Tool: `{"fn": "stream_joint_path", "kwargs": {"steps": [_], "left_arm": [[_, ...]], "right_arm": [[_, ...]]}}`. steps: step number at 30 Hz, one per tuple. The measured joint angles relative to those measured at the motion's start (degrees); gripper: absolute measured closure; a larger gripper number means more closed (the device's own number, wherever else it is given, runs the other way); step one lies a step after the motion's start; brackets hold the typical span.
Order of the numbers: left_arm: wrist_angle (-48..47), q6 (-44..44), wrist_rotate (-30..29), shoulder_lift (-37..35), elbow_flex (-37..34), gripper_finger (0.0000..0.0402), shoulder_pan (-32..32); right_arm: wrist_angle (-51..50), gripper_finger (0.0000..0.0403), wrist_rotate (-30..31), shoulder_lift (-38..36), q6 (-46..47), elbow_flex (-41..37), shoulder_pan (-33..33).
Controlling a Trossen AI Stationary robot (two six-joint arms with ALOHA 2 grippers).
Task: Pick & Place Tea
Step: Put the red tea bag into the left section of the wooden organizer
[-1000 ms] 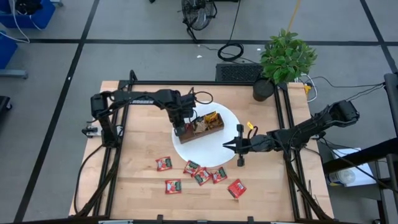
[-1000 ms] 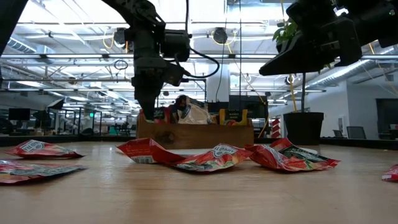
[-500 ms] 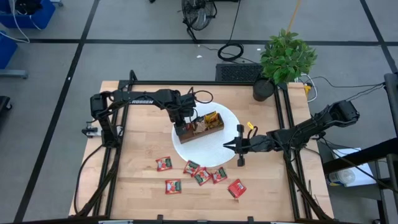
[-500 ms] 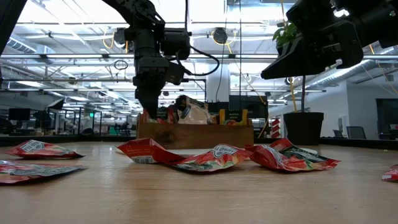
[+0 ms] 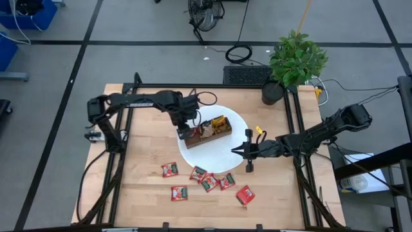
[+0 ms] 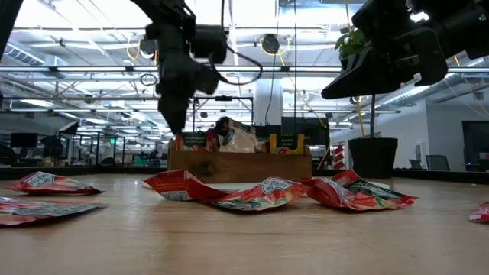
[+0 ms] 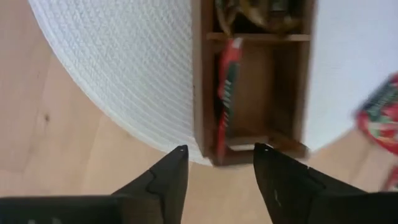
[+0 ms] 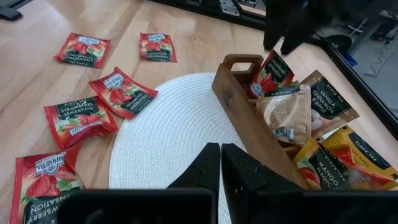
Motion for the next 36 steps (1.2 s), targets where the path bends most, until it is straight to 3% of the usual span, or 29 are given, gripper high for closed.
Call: {"fn": "stream_joint_path", "kwargs": {"steps": [5,9,16,19,22,24,29,33,36], "left_arm": [[-2.6,-3.9,4.0,-6.5,0.0,0.0215,-3.1],[-1.5,-9.1,4.9,-11.8,0.0,0.0215,-10.7],[3.3,-18.1,-9.6,-12.8,0.1,0.0215,-28.4],[7.9,-18.5,-14.2,-10.6,0.1,0.0215,-34.0],[9.1,-17.3,-14.1,-9.3,0.1,0.0215,-37.2],[8.6,-17.5,-14.9,-9.3,0.1,0.0215,-38.8],[15.6,-9.7,-32.0,-10.8,0.0,0.0215,-46.1],[21.6,-2.0,-36.6,-10.7,0.1,0.0215,-48.6],[24.8,0.2,-36.9,-10.7,0.0,0.0215,-48.1]], "right_arm": [[-1.0,0.0399,0.0,0.0,0.6,0.0,0.0],[-2.5,0.0399,0.0,0.0,1.6,0.0,0.0],[-7.7,0.0399,-0.4,0.0,6.1,0.1,0.0],[-10.7,0.0399,-8.3,0.0,11.7,0.1,0.0],[-12.2,0.0387,-17.9,0.0,14.2,0.0,0.6],[-12.4,0.0363,-23.2,0.0,16.4,0.0,2.0],[-12.0,0.0254,-33.8,0.0,24.7,0.0,7.5],[-11.5,0.0168,-31.4,0.1,25.9,1.2,13.9],[-17.7,0.0145,-25.2,1.5,22.2,6.6,17.6]]}}
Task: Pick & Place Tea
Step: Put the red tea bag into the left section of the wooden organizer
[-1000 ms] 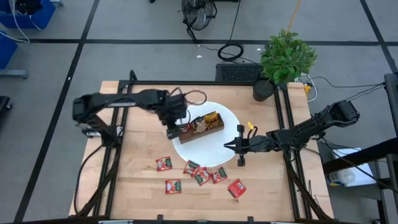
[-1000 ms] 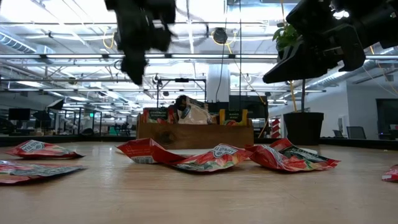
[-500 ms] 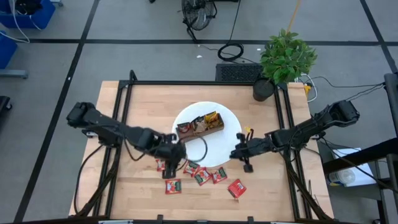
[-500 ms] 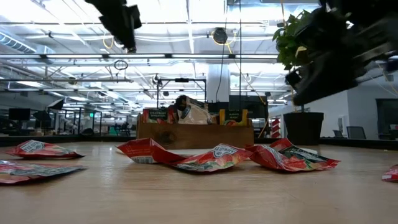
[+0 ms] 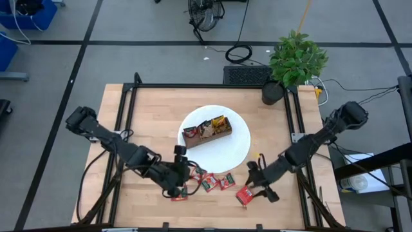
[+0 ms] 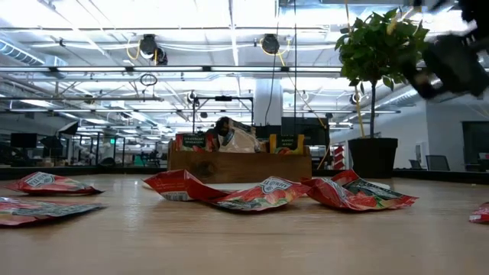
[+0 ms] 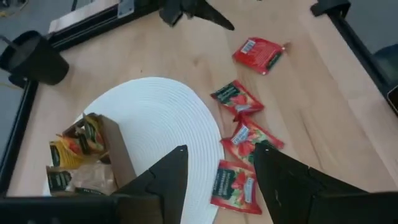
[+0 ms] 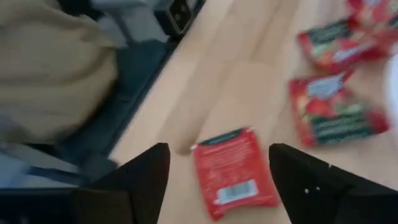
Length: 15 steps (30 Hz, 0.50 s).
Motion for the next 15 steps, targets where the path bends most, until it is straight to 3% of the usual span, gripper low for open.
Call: {"fn": "stream_joint_path", "kwargs": {"steps": [4,6,9,15], "left_arm": [[0.2,-0.5,0.4,0.0,0.0,0.0215,2.7],[0.3,-1.0,0.3,0.0,0.0,0.0215,4.1],[0.2,-1.6,0.5,0.0,0.0,0.0215,5.8],[0.2,-2.5,0.5,0.0,0.0,0.0215,8.8]], "right_arm": [[-18.0,0.0151,9.9,5.4,-6.5,10.9,3.0],[-26.0,0.0161,11.3,10.1,-6.6,15.1,3.4],[-31.2,0.0168,10.0,18.1,-5.9,18.3,3.5],[-31.2,0.0152,6.1,29.5,-6.7,22.7,4.6]]}}
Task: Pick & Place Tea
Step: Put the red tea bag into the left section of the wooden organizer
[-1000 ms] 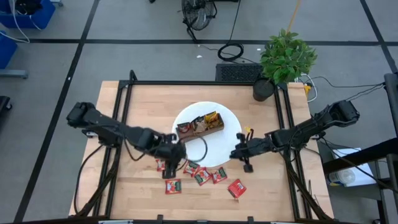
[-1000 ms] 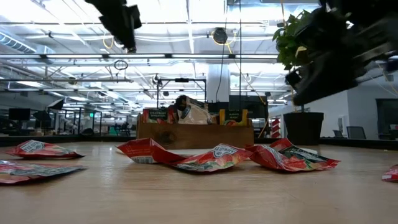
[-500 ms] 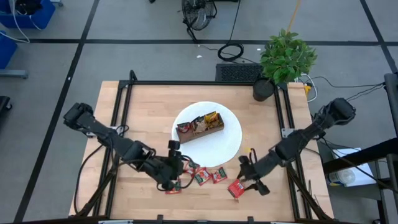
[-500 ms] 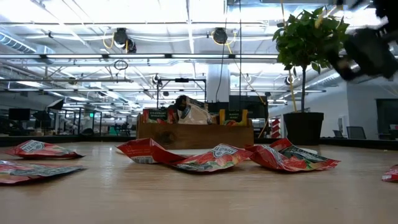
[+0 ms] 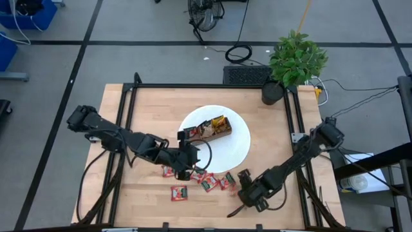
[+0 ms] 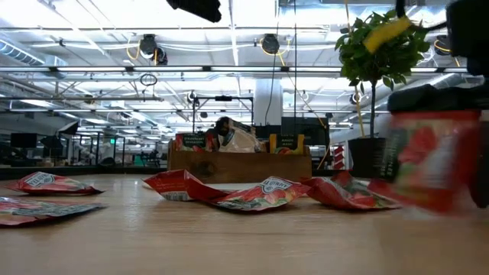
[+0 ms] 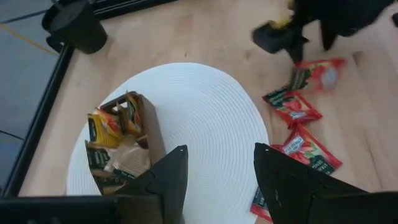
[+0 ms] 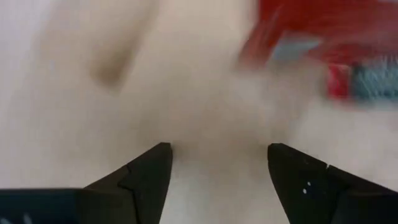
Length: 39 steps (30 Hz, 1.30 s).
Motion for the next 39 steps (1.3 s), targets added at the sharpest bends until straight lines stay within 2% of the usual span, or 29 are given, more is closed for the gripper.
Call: {"fn": "stream_joint_path", "kwargs": {"steps": [3,8,16,21,24,28,33,39], "left_arm": [[-0.7,-0.2,0.2,0.0,0.0,0.0215,0.7],[-3.5,-1.2,1.2,0.0,0.0,0.0215,1.5],[-4.7,-1.6,1.6,0.0,0.0,0.0215,1.7],[-4.8,-2.8,1.6,0.0,0.0,0.0215,1.7],[-4.8,-2.9,1.6,0.0,0.0,0.0215,1.6],[-4.8,-2.8,1.6,0.0,0.0,0.0215,1.6],[-5.3,-2.7,1.6,0.0,0.0,0.0215,1.6],[-5.5,-2.6,1.6,0.0,0.0,0.0215,1.6]], "right_arm": [[-0.5,0.0143,-1.4,1.1,0.7,1.7,0.1],[-3.6,0.0146,2.8,-1.7,0.4,2.2,0.1],[4.5,0.0148,8.8,-4.3,-9.6,3.4,-0.8],[4.6,0.0147,8.6,-4.1,-6.8,5.0,-5.4],[5.0,0.0147,6.1,-3.8,-5.2,5.0,-9.3],[4.3,0.0147,3.5,-2.7,-8.3,5.0,-12.9],[4.6,0.0147,-6.1,-2.6,-6.7,5.0,-16.3],[3.6,0.0147,-6.3,-2.6,-7.3,4.6,-18.5]]}}
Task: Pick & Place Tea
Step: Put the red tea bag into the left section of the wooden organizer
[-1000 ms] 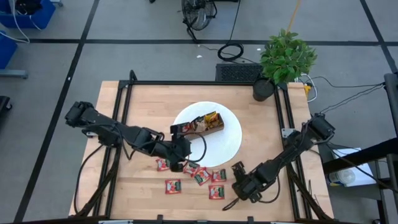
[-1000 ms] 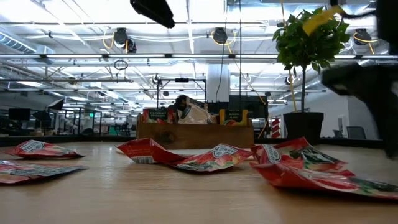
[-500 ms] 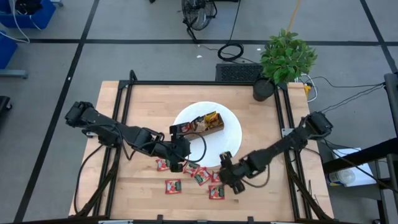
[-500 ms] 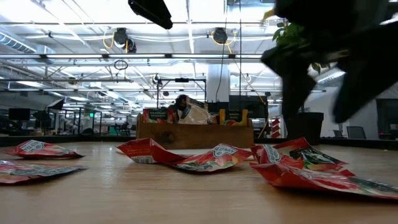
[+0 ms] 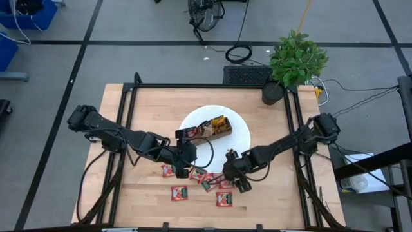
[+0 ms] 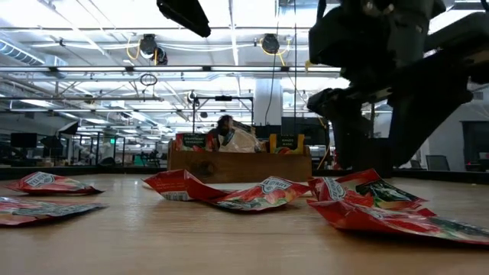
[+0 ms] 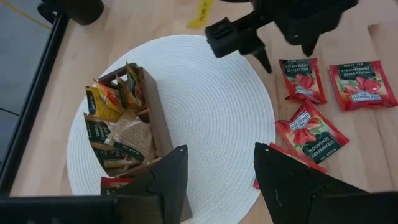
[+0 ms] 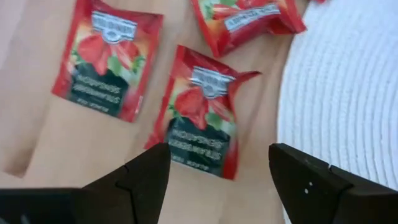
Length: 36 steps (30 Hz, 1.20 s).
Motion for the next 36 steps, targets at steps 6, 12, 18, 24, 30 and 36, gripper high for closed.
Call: {"fn": "stream_joint_path", "kwargs": {"steps": [6,12,18,24,30,36], "left_arm": [[-0.3,1.2,0.0,0.0,0.0,0.0215,0.0],[-0.3,1.6,-0.1,0.0,0.0,0.0215,0.0],[-0.3,1.6,-0.2,0.0,0.0,0.0215,0.0],[-0.3,1.5,-0.2,0.0,0.0,0.0215,0.3],[-0.2,1.5,-0.2,0.0,0.0,0.0215,1.4],[-0.2,1.2,-0.2,0.0,0.0,0.0215,2.5]], "right_arm": [[0.8,0.0147,-1.6,-0.1,1.7,-3.7,-1.9],[9.5,0.0152,-10.6,-0.1,7.0,-6.7,-3.0],[14.8,0.0158,-14.1,-0.1,9.8,-8.8,-3.0],[15.1,0.0176,-13.5,-0.1,11.6,-9.3,-3.0],[19.1,0.0215,-13.6,2.3,14.8,-9.2,-3.1],[19.0,0.0292,-13.6,4.0,13.4,-9.1,-3.2]]}}
